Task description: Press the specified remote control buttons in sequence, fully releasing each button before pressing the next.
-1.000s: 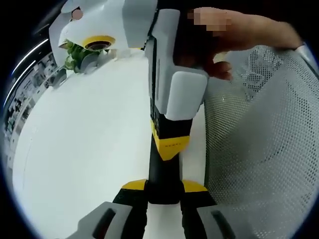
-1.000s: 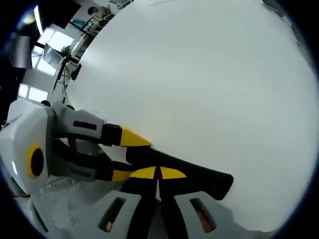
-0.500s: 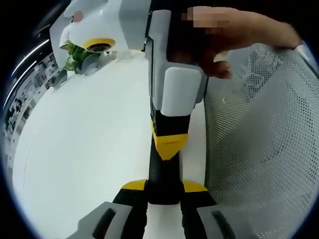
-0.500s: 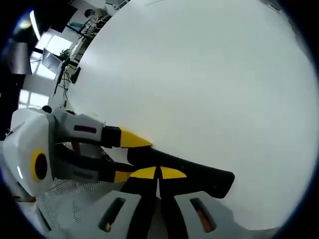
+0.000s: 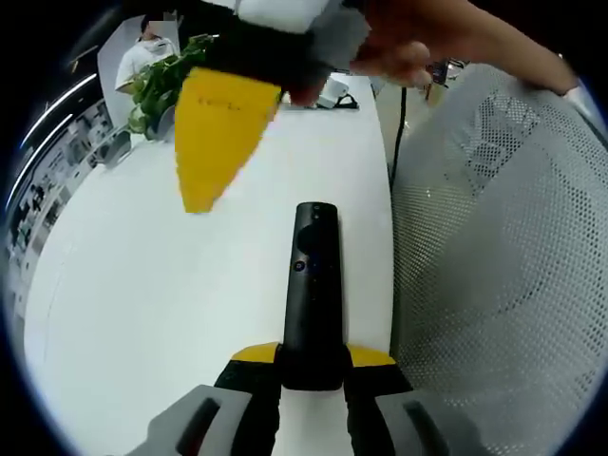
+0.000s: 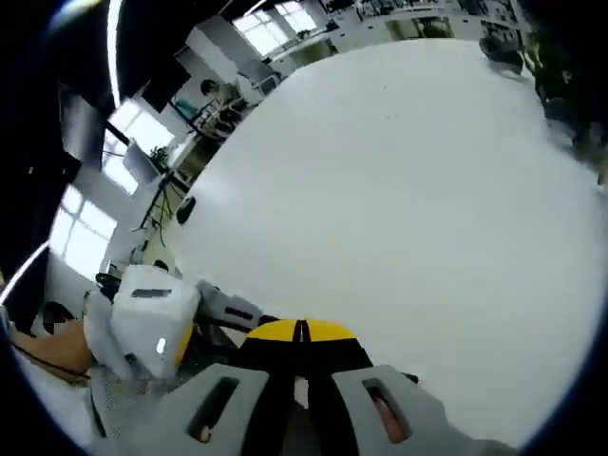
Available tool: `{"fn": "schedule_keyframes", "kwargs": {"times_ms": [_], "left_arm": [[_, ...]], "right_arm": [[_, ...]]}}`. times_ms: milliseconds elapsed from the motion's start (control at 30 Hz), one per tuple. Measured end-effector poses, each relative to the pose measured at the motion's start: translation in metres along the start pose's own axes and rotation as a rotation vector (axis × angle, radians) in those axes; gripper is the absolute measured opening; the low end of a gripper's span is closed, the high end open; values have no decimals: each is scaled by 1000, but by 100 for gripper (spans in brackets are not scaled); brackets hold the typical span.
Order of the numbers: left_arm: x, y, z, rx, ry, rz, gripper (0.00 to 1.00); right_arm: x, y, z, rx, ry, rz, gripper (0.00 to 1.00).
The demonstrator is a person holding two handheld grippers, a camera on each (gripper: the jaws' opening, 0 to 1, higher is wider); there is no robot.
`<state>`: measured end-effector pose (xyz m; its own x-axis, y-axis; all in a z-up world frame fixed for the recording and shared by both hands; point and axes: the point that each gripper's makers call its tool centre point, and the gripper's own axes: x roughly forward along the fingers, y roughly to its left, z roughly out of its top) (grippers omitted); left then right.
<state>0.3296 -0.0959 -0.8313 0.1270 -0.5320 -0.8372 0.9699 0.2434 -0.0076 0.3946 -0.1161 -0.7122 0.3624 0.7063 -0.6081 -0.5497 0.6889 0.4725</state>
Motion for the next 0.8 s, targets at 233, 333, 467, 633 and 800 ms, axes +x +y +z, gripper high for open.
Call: {"fn": "schedule_keyframes", "kwargs": {"times_ms": [233, 333, 467, 633, 800], "left_arm": [[0, 0, 0, -4, 3, 2, 25], [0, 0, 1, -8, 3, 4, 25], [1, 1, 1, -14, 5, 6, 25], [1, 1, 1, -9, 11, 6, 25], [1, 1, 1, -7, 16, 6, 25]], "right_arm": [[-46, 10, 25, -20, -189, 23, 0], [-68, 10, 36, -65, -272, -19, 0], [-100, 13, 54, -107, -396, -69, 0], [-133, 12, 65, -167, -507, -141, 0], [-157, 22, 57, -134, -555, -113, 0]]}}
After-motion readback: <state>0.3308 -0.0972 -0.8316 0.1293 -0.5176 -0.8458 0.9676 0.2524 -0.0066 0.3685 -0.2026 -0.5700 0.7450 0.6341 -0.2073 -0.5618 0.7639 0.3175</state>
